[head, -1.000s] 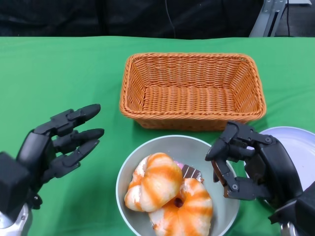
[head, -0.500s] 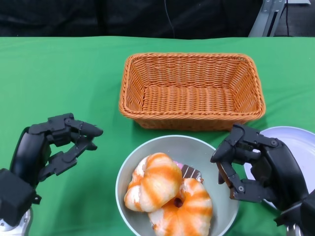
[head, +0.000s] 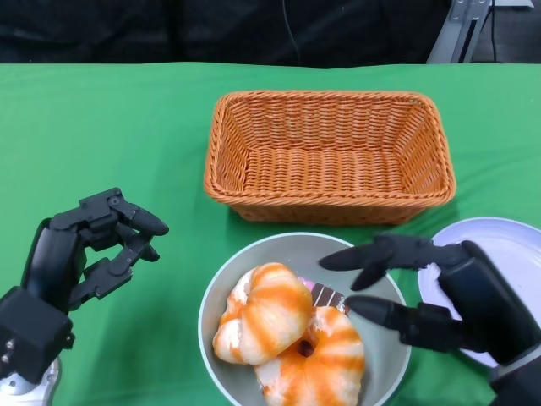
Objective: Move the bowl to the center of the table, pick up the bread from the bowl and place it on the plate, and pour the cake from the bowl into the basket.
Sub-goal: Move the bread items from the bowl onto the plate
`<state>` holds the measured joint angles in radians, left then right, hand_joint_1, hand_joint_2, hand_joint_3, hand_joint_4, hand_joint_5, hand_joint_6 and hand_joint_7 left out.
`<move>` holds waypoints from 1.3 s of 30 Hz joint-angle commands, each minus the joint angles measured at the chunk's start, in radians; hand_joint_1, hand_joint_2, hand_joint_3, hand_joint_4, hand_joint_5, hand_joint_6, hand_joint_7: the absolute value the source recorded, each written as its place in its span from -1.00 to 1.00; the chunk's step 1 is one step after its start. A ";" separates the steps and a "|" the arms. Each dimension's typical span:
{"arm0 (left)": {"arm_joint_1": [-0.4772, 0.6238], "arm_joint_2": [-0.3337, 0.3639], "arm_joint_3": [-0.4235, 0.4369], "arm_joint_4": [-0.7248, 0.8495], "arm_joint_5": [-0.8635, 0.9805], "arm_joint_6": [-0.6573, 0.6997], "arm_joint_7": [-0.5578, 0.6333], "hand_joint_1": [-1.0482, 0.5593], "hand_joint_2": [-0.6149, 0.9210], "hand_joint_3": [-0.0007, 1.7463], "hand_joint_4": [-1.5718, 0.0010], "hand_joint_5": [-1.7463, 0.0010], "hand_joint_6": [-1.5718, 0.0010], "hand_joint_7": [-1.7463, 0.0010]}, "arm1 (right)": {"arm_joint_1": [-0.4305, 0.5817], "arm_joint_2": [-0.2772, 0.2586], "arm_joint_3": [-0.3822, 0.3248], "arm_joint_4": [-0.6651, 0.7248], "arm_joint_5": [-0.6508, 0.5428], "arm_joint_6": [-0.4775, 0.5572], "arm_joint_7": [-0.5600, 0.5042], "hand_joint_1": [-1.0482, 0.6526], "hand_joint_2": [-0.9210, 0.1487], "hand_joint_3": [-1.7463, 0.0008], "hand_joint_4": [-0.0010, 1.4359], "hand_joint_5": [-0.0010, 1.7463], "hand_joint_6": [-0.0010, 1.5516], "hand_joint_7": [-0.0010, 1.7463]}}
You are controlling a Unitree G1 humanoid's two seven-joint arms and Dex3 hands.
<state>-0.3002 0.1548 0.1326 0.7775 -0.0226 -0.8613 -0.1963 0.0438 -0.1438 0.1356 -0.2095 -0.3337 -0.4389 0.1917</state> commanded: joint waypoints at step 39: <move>0.015 -0.045 -0.017 -0.023 -0.035 0.027 0.007 0.26 0.91 -0.42 0.03 -0.50 -0.01 -0.18 | -0.199 -0.135 0.336 0.159 -0.771 0.014 -0.463 -0.63 -1.00 0.98 -0.12 -0.90 -0.28 -0.98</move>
<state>-0.2975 0.1026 0.1150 0.7697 -0.0502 -0.8476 -0.1914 -0.1367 -0.2601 0.4637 -0.0727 -1.0988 -0.4187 -0.2397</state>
